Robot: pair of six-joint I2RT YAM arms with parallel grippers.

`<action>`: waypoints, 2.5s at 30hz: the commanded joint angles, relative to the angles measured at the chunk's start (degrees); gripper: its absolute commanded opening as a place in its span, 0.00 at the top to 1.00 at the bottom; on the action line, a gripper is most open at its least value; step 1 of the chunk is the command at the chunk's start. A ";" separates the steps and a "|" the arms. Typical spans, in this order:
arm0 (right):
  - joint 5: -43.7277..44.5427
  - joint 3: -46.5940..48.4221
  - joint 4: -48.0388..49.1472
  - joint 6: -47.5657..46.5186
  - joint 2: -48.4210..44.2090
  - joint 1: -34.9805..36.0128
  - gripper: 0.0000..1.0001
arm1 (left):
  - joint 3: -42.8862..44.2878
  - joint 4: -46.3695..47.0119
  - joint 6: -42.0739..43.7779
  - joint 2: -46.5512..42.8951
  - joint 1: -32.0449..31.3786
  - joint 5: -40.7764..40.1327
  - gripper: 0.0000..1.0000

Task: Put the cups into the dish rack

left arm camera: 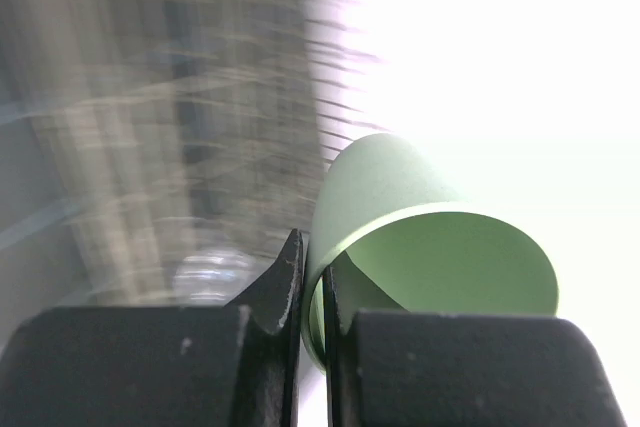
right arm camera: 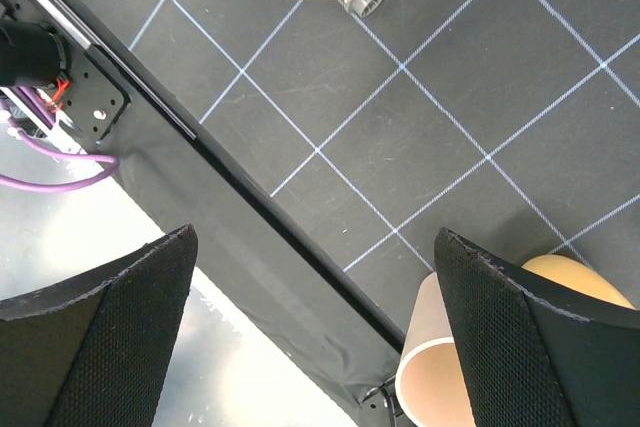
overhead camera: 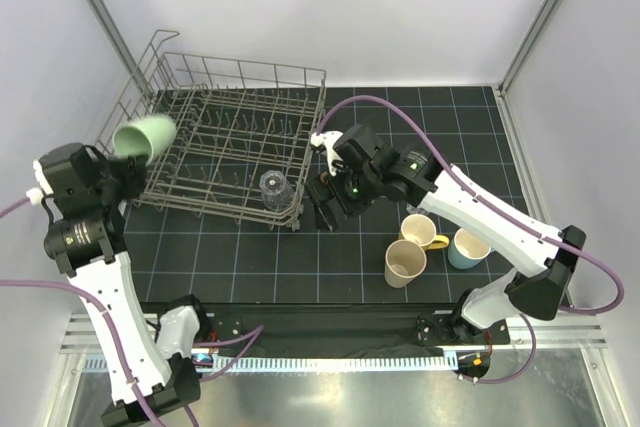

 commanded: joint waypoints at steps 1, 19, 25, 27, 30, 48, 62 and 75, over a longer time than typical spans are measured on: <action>0.16 2.99 2.18 0.24 -3.56 -0.19 0.00 | -3.02 31.58 -4.20 -1.31 -0.07 21.45 1.00; -30.05 21.54 22.08 8.05 -7.60 -3.00 0.00 | -10.35 99.05 -25.32 -1.93 -13.76 54.08 1.00; -39.03 16.54 45.11 18.86 -11.30 -3.18 0.00 | -11.75 101.34 -27.07 -3.87 -20.63 57.52 1.00; -40.53 16.44 48.48 20.88 -11.04 -3.09 0.00 | -12.11 101.26 -28.03 -4.74 -20.99 58.40 1.00; -42.91 16.53 53.85 25.01 -9.81 -3.09 0.00 | -13.51 101.17 -28.39 -5.80 -20.99 57.44 1.00; -37.72 24.79 50.87 25.55 0.13 2.27 0.00 | -17.82 90.02 -24.97 -9.23 -20.99 53.39 0.99; -35.44 25.85 49.20 25.11 2.76 3.76 0.05 | -17.56 79.81 -19.43 -11.69 -20.99 52.34 1.00; -32.71 24.88 51.75 26.51 3.38 4.20 0.13 | -18.70 77.61 -18.38 -13.19 -20.99 51.28 1.00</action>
